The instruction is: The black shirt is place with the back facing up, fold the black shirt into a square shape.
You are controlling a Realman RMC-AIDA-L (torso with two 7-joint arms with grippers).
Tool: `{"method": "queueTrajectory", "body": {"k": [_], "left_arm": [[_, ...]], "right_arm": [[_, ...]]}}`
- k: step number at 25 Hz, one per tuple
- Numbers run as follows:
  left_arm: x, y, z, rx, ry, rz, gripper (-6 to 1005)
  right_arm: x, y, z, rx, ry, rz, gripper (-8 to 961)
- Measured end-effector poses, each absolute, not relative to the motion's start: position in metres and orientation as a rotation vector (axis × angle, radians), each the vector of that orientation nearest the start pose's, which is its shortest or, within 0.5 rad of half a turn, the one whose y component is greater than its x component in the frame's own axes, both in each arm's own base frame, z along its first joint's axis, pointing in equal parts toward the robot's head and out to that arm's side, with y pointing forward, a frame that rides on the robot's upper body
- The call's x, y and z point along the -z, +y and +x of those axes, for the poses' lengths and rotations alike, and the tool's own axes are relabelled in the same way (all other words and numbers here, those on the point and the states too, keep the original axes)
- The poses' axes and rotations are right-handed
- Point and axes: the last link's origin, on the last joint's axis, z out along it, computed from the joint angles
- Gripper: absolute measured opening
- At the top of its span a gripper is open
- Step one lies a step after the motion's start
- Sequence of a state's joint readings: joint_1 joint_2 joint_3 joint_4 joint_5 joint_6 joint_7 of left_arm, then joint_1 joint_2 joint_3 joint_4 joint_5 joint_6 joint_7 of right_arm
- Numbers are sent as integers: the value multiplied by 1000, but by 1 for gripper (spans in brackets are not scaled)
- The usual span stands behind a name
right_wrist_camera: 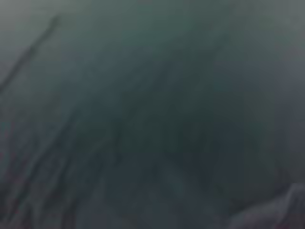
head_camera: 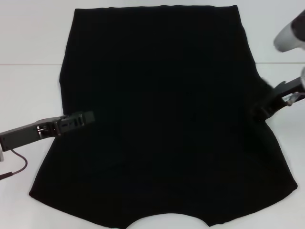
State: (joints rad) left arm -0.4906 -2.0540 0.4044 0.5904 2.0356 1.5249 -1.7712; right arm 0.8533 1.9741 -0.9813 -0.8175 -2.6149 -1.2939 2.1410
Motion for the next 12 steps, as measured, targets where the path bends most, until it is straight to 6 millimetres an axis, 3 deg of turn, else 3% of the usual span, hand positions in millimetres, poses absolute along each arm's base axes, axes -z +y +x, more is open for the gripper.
{"method": "queueTrajectory", "body": {"k": [7,12], "left_arm": [[-36,327,-308,949,-1322,-2260,560],[-37,328,-308,957,-1319,-2249,560]], "right_arm": [[-13,433,209,404,705,-2590,164],[-15,434,209,389,753,-2578,180]]}}
